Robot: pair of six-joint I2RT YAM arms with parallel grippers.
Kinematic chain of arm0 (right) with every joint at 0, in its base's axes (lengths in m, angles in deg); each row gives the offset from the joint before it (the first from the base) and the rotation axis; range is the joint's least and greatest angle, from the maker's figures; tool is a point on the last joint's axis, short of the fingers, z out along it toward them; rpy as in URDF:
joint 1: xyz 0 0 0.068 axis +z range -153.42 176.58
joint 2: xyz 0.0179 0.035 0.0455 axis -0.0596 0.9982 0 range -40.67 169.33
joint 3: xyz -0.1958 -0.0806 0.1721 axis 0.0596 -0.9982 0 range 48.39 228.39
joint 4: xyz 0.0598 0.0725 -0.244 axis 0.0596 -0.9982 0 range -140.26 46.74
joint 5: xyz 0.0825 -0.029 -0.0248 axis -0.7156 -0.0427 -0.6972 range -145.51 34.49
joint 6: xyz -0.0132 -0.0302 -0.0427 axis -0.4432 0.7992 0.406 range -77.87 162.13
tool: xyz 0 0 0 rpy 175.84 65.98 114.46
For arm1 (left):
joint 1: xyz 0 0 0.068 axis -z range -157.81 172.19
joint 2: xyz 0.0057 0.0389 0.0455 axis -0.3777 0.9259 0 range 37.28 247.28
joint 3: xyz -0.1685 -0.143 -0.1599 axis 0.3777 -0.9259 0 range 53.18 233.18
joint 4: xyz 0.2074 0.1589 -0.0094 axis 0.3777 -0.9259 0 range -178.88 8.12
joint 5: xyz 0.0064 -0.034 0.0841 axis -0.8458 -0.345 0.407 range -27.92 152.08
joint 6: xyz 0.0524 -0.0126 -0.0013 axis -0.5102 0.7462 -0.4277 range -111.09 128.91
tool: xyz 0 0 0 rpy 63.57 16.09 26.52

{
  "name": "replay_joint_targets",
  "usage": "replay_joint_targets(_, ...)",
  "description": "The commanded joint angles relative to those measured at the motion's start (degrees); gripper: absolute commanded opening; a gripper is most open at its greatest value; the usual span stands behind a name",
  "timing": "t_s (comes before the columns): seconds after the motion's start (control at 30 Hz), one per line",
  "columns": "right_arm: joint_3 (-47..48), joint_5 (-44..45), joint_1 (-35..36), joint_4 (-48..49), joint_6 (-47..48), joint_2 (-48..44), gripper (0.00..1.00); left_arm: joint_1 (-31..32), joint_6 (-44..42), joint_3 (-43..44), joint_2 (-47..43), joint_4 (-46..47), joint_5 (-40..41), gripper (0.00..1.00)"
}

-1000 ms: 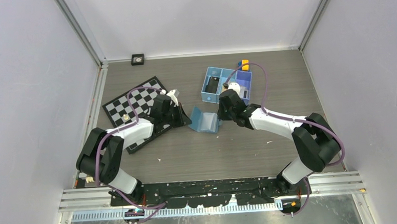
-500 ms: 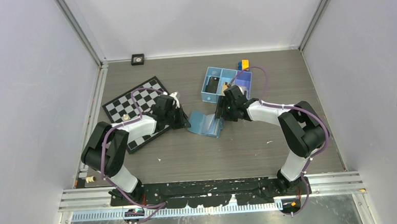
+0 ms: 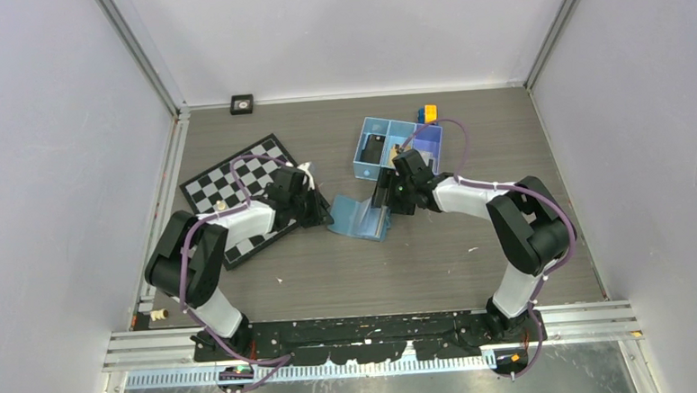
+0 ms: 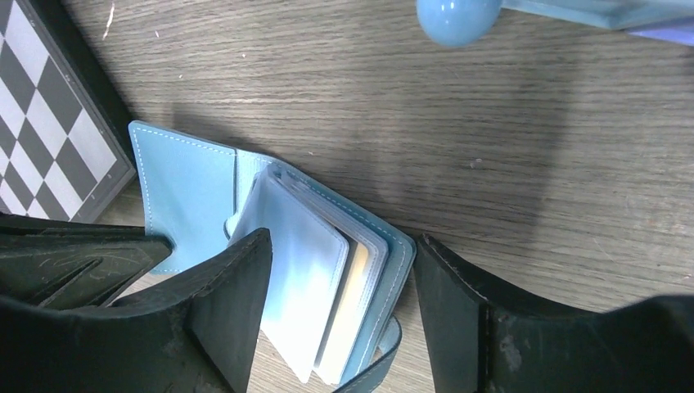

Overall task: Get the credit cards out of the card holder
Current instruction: Open the card holder at the center of the board, then pick up the card holder from the center of the board.

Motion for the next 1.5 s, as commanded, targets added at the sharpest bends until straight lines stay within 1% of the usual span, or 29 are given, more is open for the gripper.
replay_joint_targets(0.0, -1.3, -1.0, 0.2, 3.0, -2.0, -2.8, 0.7, -3.0, 2.5, -1.2, 0.5, 3.9, -2.4, 0.0)
replay_joint_targets(0.1, -1.9, -2.1, 0.0, 4.6, -2.8, -2.7, 0.7, -5.1, 4.4, -2.6, 1.0, 6.4, -5.3, 0.0)
replay_joint_targets(0.27, -2.0, -2.7, -0.1, 5.0, -3.0, -2.3, 0.7, -6.0, 5.2, -3.1, 0.9, 6.3, -4.6, 0.0)
replay_joint_targets(0.4, -2.0, -3.2, -0.1, 4.9, -2.8, -2.2, 0.59, -6.3, 5.3, -3.3, 0.7, 6.4, -4.4, 0.0)
replay_joint_targets(0.5, -1.3, -4.4, -0.1, 5.0, -2.5, -1.1, 0.57, -6.3, 5.0, -3.2, 0.8, 6.4, -5.2, 0.0)
replay_joint_targets(0.57, -0.9, -5.7, 0.0, 4.9, -2.2, -0.2, 0.58, -6.3, 4.9, -3.2, 0.8, 6.7, -6.1, 0.0)
replay_joint_targets(0.73, -1.1, -9.7, 0.6, 8.6, -1.8, 0.9, 0.68, -5.6, 6.3, -3.1, 2.7, 9.9, -10.3, 0.0)
replay_joint_targets(0.83, -0.7, -10.6, 1.1, 8.7, -1.7, 1.4, 0.7, -4.7, 6.4, -1.8, 4.6, 9.7, -12.2, 0.01)
replay_joint_targets(0.97, -0.5, -11.2, 1.5, 9.1, -1.2, 1.4, 0.7, -3.7, 6.3, -1.1, 5.6, 10.2, -14.2, 0.07)
replay_joint_targets(1.17, 0.8, -9.2, 3.1, 6.5, 0.8, 1.6, 0.72, -2.8, 6.8, -3.2, 3.6, 15.7, -17.0, 0.26)
replay_joint_targets(1.2, 1.1, -9.1, 3.2, 6.1, 0.8, 1.8, 0.72, -2.7, 7.1, -3.5, 3.4, 16.4, -17.2, 0.28)
replay_joint_targets(1.3, 1.7, -9.0, 3.2, 5.6, 0.7, 2.3, 0.66, -2.7, 7.1, -3.5, 3.3, 16.6, -17.4, 0.29)
replay_joint_targets(1.37, 1.5, -9.5, 3.1, 5.9, 0.7, 2.1, 0.65, -2.7, 7.3, -3.3, 3.9, 16.7, -18.0, 0.3)
replay_joint_targets(1.47, 1.5, -9.2, 3.4, 5.8, 1.1, 1.7, 0.64, -2.5, 7.4, -3.4, 3.9, 17.4, -18.5, 0.4)
